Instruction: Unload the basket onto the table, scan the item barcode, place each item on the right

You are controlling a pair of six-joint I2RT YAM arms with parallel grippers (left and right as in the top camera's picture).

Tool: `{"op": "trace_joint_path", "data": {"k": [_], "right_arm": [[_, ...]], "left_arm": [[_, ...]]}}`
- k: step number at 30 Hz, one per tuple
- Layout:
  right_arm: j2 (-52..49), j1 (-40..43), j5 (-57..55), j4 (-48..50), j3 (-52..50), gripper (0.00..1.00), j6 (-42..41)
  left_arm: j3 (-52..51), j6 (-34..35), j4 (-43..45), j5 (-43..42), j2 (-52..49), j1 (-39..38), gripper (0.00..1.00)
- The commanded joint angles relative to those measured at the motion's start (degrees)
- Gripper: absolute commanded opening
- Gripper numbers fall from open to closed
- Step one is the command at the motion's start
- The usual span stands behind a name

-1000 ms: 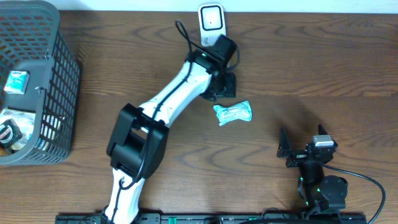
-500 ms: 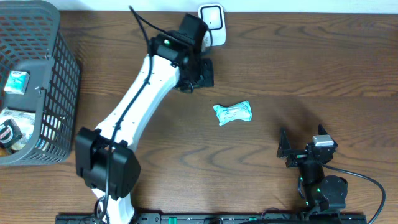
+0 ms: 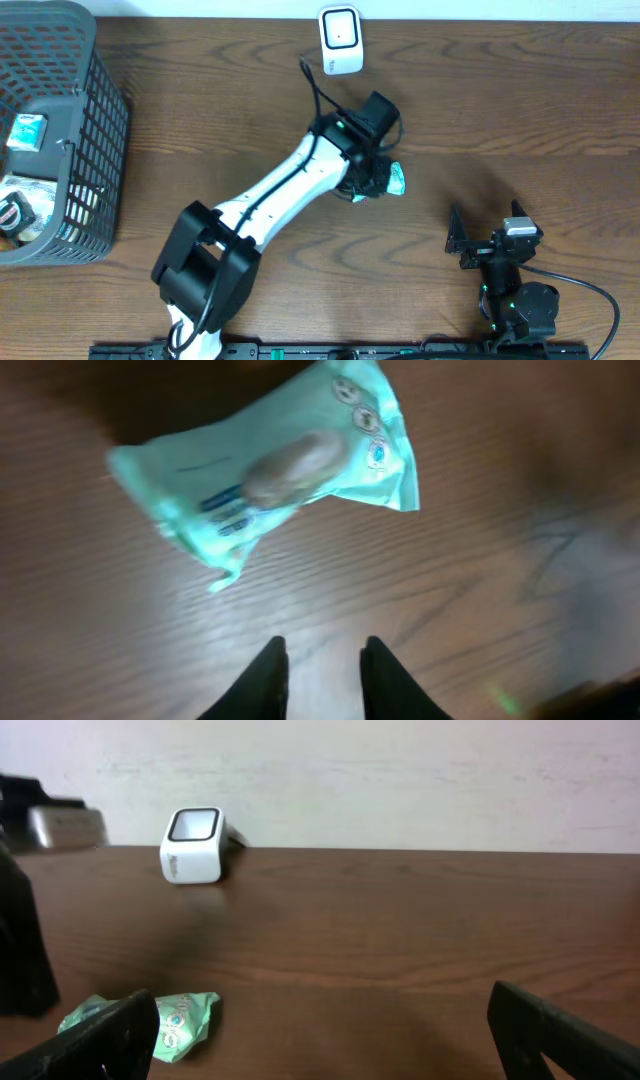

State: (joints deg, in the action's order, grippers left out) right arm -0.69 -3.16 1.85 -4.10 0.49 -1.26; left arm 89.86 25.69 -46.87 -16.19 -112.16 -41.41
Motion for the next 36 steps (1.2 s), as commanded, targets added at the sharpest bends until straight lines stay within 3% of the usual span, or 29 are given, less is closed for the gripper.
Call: {"op": "trace_joint_path", "data": {"k": [1, 6, 10, 20, 30, 36], "right_arm": [[0.37, -0.22, -0.2, -0.17, -0.17, 0.99, -0.83], [0.37, -0.22, -0.17, -0.17, -0.17, 0.99, -0.83], [0.37, -0.22, -0.2, -0.17, -0.17, 0.99, -0.83], [0.37, -0.22, -0.17, -0.17, -0.17, 0.99, -0.83], [0.37, -0.22, -0.2, -0.17, -0.17, 0.99, -0.83], [0.37, -0.22, -0.2, -0.17, -0.17, 0.99, -0.83]], "left_arm": [[-1.64, 0.11, 2.12, 0.44, -2.32, -0.94, 0.2], [-1.64, 1.16, 5.9, 0.42, -5.49, -1.05, 0.08], [-1.64, 4.83, 7.67, 0.39, -7.82, -1.05, 0.08], [-1.64, 5.07, 16.68, 0.7, -10.99, -0.92, 0.08], [-1.64, 5.03, 20.9, 21.46, -11.08, 1.49, 0.09], [-1.51, 2.47, 21.27, 19.32, -10.27, 6.54, 0.09]]}}
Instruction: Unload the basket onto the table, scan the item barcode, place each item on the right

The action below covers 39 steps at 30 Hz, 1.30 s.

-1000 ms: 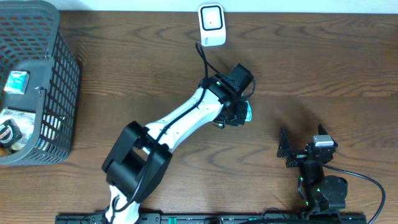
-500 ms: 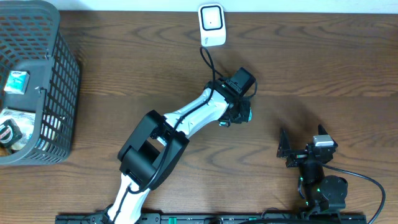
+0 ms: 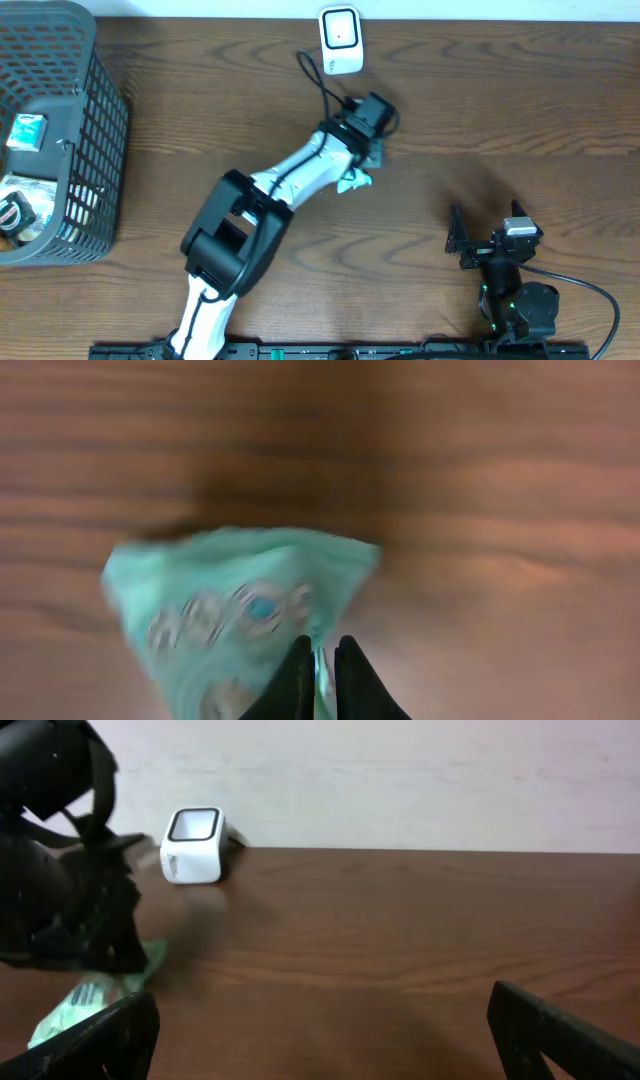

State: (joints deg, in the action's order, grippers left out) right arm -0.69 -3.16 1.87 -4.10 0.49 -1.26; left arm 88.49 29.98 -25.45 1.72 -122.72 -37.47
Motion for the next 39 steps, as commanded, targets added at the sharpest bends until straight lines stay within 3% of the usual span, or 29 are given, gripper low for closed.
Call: {"op": "trace_joint_path", "data": {"k": [1, 8, 11, 13, 15, 17, 25, 34, 39], "right_arm": [[0.37, -0.22, -0.2, -0.17, -0.17, 0.99, -0.83], [0.37, -0.22, -0.2, -0.17, -0.17, 0.99, -0.83], [0.37, -0.22, -0.2, -0.17, -0.17, 0.99, -0.83], [0.37, -0.22, -0.22, -0.17, -0.17, 0.99, -0.83], [0.37, -0.22, -0.22, -0.17, -0.17, 0.99, -0.83], [0.37, -0.22, -0.2, -0.17, -0.17, 0.99, -0.83], [0.37, -0.22, -0.2, -0.2, -0.17, 0.99, -0.83], [0.37, -0.22, -0.22, -0.2, -0.17, 0.99, -0.83], [0.37, -0.22, -0.22, -0.17, -0.17, 0.99, -0.83]], "left_arm": [[-0.02, -3.69, -0.13, -0.55, 0.74, 3.32, 0.09], [0.76, -7.04, -1.36, -4.33, 8.24, 6.43, 0.17], [0.76, -7.02, -3.61, -4.31, 12.48, 6.56, 0.43], [0.76, -7.02, -5.79, -4.31, 14.43, 6.54, 0.44], [0.76, -6.93, -8.7, -4.31, 15.45, 6.54, 0.57], [0.7, -3.72, -12.26, -4.28, 15.41, 6.54, 0.63], [-2.71, 12.9, -18.43, -4.33, 11.67, 6.27, 0.71], [-3.43, 14.14, -14.88, -8.44, 7.19, 4.59, 0.76], [-3.43, 20.41, -11.8, -9.25, 5.88, 3.74, 0.76]]}}
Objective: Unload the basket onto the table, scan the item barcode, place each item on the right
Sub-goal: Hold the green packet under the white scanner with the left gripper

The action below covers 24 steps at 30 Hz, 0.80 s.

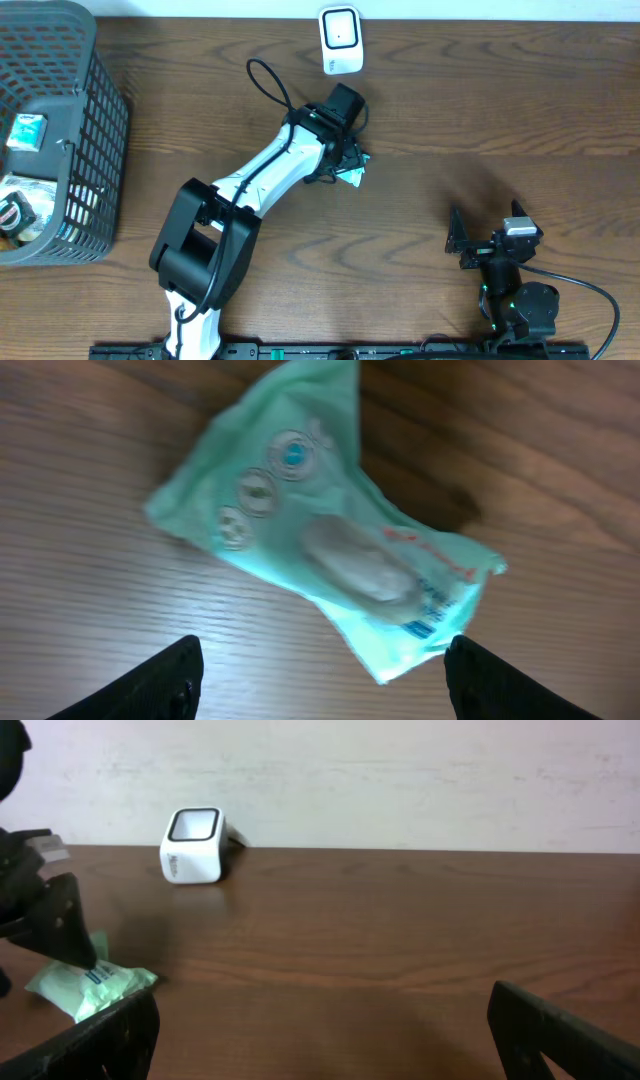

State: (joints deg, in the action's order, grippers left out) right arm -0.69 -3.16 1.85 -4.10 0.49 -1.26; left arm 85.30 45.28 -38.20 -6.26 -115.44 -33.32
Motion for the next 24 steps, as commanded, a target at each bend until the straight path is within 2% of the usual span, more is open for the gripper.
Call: {"op": "trace_joint_path", "data": {"k": [1, 4, 9, 15, 19, 22, 24], "right_arm": [[0.37, -0.22, -0.2, -0.17, -0.17, 0.99, -0.83], [0.37, -0.22, -0.2, -0.17, -0.17, 0.99, -0.83], [0.37, -0.22, -0.17, -0.17, -0.17, 0.99, -0.83], [0.37, -0.22, -0.2, -0.17, -0.17, 0.99, -0.83], [0.37, -0.22, -0.2, -0.17, -0.17, 0.99, -0.83], [0.37, -0.22, -0.17, -0.17, -0.17, 0.99, -0.83], [0.37, -0.22, -0.2, -0.17, -0.17, 0.99, -0.83]], "left_arm": [[-0.24, 6.58, 1.4, -1.25, -1.6, -0.48, 0.76], [-0.24, 9.09, 3.3, -0.48, -2.73, -0.46, 0.77], [-0.24, 9.73, 7.63, 3.17, -4.96, -0.46, 0.83], [-0.24, 8.87, 10.05, 7.3, -7.23, -0.46, 0.82], [-0.24, -0.04, 11.67, 10.75, -8.04, -0.28, 0.63], [-0.22, -9.16, 13.4, 11.89, -8.0, 0.17, 0.53], [-0.09, -12.44, 13.75, 11.87, -8.0, 0.66, 0.48]]}}
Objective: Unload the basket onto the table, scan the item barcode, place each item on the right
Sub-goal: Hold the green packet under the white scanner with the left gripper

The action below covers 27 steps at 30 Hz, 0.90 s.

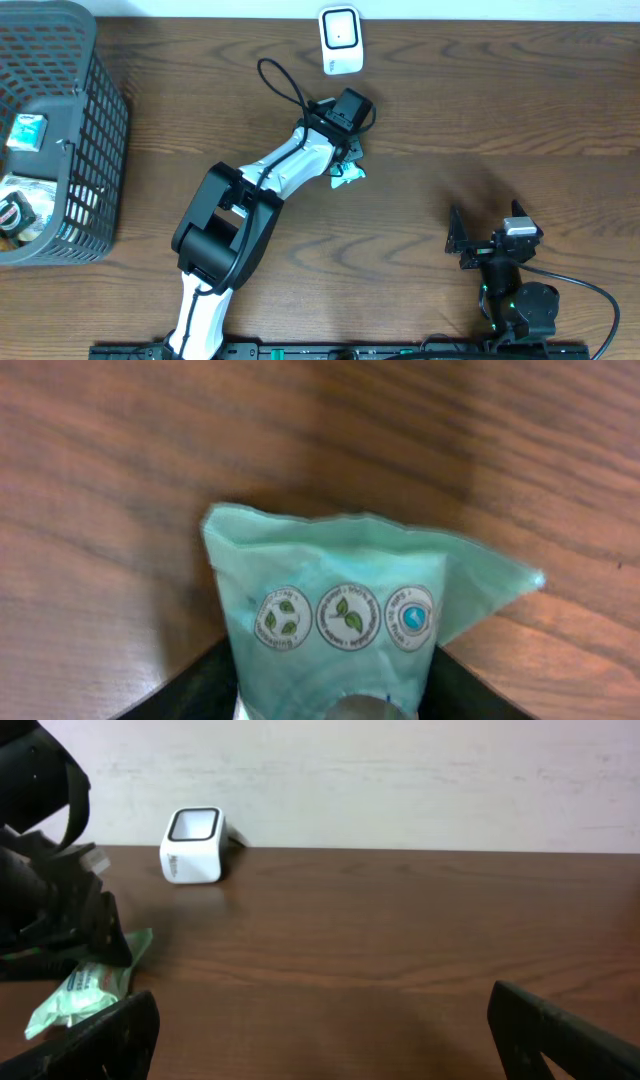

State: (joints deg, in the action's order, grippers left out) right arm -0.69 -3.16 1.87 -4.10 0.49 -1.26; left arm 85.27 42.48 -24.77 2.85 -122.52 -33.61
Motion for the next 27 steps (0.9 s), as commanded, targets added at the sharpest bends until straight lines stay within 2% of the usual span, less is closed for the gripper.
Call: {"op": "trace_joint_path", "data": {"k": [1, 7, 14, 19, 24, 25, 27], "right_arm": [[0.37, -0.22, -0.2, -0.17, -0.17, 0.99, -0.83], [0.37, -0.22, -0.22, -0.17, -0.17, 0.99, -0.83], [0.37, -0.22, -0.22, -0.17, -0.17, 0.99, -0.83], [0.37, -0.22, -0.22, -0.17, -0.17, 0.99, -0.83], [0.37, -0.22, -0.22, -0.17, -0.17, 0.99, -0.83], [0.37, -0.22, -0.2, -0.17, -0.17, 0.99, -0.83], [0.37, -0.22, -0.2, -0.17, -0.17, 0.99, -0.83]], "left_arm": [[0.02, -10.75, 0.33, 2.75, -0.92, 1.27, 0.47], [2.62, -17.79, 0.26, 2.29, -0.92, 3.54, 0.4], [5.14, -23.21, 1.92, -0.11, -0.92, 5.51, 0.4], [6.23, -23.39, 3.45, -5.31, -0.92, 5.66, 0.4], [6.27, -23.37, 3.34, -5.84, -0.9, 5.86, 0.4], [6.27, -23.08, 2.64, -5.84, -0.76, 6.03, 0.41], [6.27, -22.01, 0.57, -5.84, -0.39, 6.25, 0.63]]}}
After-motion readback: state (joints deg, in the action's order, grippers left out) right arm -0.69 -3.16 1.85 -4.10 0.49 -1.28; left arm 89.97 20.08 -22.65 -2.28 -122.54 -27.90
